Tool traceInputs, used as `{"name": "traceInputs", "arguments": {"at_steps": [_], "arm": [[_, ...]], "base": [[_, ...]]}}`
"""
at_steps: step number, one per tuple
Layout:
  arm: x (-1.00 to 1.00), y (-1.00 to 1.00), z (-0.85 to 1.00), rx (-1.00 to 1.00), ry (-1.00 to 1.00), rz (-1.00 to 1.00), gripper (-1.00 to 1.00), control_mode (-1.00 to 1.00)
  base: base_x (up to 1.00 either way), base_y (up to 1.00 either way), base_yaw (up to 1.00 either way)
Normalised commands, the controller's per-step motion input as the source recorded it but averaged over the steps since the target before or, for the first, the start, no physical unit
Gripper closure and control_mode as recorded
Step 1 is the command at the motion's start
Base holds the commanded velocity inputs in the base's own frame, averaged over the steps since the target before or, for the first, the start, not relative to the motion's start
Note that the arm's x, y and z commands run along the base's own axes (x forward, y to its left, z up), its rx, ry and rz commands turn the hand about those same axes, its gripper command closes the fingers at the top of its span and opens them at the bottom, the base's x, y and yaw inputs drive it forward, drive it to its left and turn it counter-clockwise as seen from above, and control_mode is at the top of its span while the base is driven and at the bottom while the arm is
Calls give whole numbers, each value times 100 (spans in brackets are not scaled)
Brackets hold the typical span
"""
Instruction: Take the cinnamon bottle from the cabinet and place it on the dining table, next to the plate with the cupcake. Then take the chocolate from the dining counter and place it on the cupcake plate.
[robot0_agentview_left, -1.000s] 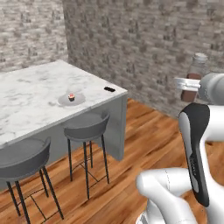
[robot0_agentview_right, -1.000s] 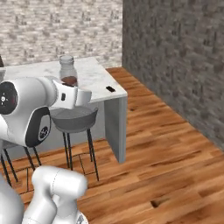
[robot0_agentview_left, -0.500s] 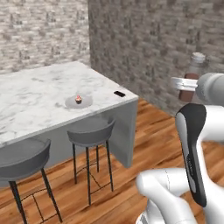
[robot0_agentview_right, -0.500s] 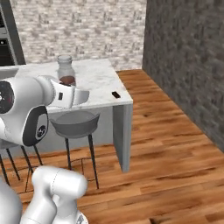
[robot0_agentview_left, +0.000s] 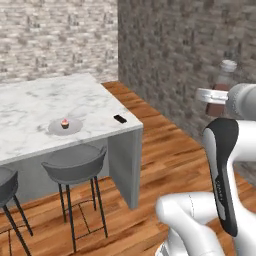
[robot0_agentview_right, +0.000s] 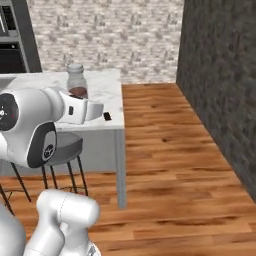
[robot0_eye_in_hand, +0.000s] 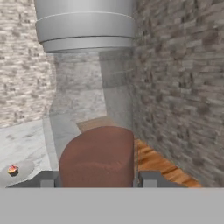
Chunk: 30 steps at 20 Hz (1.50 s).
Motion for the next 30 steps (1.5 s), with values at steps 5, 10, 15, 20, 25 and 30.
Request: {"name": "traceInputs", "arguments": {"at_steps": [5,10,15,20,25,30], "arm": [[0,0,0,0,0,0,100,100],[0,0,0,0,0,0,100,100],[0,0,0,0,0,0,100,100],[0,0,0,0,0,0,100,100],[0,0,0,0,0,0,100,100],[0,0,0,0,0,0,100,100]], "base": [[91,-28,28],[82,-1,26],[71,-37,29],[65,-36,28],[71,-1,3],[59,0,0]]}}
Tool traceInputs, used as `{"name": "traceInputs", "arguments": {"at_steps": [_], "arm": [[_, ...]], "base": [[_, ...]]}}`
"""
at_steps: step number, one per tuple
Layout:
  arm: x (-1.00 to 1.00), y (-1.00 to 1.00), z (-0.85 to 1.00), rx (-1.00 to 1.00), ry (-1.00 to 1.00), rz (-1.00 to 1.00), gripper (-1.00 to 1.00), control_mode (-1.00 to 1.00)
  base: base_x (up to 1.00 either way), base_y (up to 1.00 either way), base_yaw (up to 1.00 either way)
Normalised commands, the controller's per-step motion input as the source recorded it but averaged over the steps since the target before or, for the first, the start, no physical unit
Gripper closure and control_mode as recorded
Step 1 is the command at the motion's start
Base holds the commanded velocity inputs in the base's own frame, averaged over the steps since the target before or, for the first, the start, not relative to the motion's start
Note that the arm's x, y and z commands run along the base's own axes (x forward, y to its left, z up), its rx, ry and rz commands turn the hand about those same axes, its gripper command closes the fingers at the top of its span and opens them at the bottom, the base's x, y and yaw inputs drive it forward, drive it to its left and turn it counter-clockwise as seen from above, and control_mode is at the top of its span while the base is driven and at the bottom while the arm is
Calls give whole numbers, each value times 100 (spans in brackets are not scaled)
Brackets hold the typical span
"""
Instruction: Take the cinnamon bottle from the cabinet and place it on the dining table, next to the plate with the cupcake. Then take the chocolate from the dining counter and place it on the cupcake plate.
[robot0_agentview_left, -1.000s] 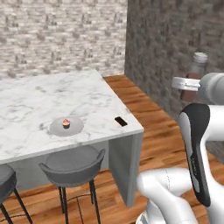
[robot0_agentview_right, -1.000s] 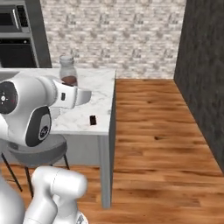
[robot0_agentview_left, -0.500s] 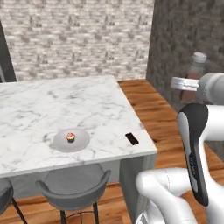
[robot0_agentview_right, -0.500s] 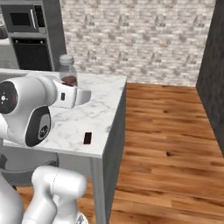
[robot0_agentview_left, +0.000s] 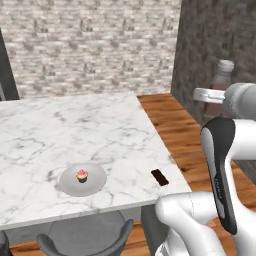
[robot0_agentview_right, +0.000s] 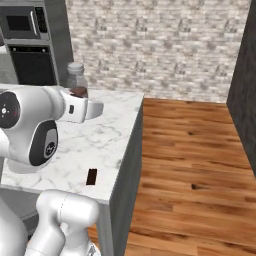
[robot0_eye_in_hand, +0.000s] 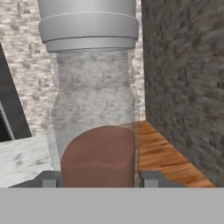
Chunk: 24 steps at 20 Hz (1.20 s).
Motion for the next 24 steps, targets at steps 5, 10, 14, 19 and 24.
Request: {"name": "traceInputs", "arguments": {"at_steps": [5,10,14,19,24], "arm": [[0,0,0,0,0,0,100,100],[0,-5,-10,1,2,14,100,-100],[10,-3,-19,6,10,67,100,-100],[0,19,-19,0,19,34,100,-100],[25,6,-36,4,-4,44,100,-100]], "base": [[7,-1,0],[-9,0,0],[0,0,0],[0,0,0],[0,0,0]]}}
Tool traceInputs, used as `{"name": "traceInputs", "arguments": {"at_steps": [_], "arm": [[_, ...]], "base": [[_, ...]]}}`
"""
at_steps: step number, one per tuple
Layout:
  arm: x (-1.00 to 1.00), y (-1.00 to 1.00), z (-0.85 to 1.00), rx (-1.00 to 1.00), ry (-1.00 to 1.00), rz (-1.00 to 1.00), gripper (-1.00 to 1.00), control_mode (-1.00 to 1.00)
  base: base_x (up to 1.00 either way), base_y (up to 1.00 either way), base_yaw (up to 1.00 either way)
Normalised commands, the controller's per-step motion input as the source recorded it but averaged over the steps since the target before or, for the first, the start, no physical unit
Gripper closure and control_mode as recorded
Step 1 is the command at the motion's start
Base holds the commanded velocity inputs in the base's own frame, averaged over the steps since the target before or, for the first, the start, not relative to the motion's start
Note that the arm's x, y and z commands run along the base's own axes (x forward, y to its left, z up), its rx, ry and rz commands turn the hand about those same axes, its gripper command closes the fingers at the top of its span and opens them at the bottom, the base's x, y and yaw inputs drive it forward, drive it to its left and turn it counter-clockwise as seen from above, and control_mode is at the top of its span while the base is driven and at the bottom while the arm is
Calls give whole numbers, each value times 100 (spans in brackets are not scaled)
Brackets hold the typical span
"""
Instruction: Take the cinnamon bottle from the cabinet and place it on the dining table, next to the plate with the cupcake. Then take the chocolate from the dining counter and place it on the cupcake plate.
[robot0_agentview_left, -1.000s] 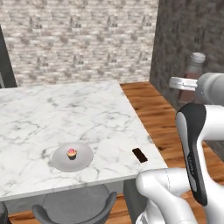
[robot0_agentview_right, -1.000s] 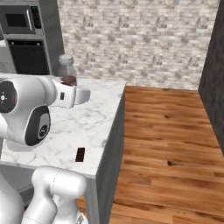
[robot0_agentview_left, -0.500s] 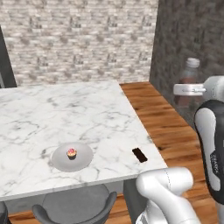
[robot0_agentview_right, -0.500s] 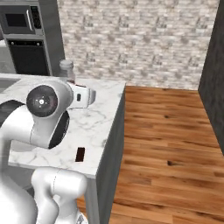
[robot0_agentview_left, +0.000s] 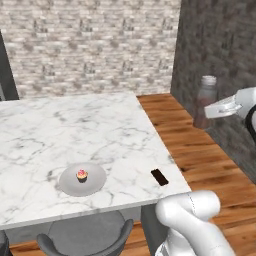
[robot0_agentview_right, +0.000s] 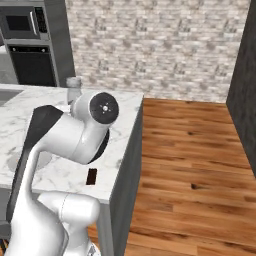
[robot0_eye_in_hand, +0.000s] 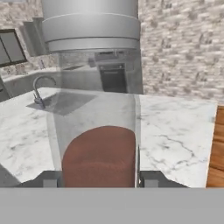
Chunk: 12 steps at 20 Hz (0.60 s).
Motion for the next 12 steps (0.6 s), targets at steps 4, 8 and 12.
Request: {"name": "traceInputs", "arguments": {"at_steps": [4,8,12], "arm": [[76,35,-66,4,-2,52,100,-100],[86,76,-96,0,-4,56,100,-100],[50,77,-98,0,-10,54,100,-100]], "base": [[0,0,0],[0,0,0],[0,0,0]]}}
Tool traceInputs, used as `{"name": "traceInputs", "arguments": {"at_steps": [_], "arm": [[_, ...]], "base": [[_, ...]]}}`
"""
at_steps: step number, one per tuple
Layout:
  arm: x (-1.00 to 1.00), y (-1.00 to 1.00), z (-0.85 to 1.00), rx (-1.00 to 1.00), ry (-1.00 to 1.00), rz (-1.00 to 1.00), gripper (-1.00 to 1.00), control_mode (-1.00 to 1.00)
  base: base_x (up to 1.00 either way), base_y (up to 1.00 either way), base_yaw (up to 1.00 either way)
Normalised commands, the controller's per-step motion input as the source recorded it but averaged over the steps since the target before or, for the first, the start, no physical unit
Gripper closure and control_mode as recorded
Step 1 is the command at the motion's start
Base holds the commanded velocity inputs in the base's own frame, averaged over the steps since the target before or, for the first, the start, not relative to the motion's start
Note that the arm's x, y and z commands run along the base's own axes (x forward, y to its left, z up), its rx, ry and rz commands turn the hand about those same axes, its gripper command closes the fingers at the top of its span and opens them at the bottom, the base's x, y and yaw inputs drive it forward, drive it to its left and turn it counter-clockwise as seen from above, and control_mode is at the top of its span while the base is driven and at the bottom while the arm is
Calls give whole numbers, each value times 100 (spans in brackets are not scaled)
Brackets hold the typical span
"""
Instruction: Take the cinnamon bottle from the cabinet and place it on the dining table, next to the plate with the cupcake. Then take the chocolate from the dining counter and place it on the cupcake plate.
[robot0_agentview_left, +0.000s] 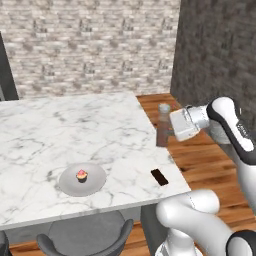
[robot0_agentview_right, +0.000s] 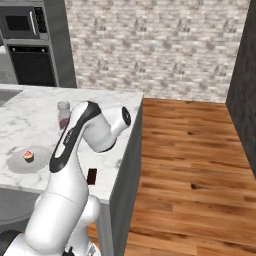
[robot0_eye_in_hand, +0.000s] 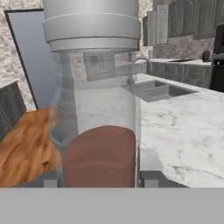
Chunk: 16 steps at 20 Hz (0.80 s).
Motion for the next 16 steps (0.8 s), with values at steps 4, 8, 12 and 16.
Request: {"name": "traceInputs", "arguments": {"at_steps": [4,8,12,16], "arm": [[30,72,-83,0,-17,46,100,-100],[55,35,-49,0,-6,23,100,-100],[55,23,-31,0,14,4,100,-100],[38,64,-74,0,11,9,100,-100]], "base": [[0,0,0],[0,0,0],[0,0,0],[0,0,0]]}}
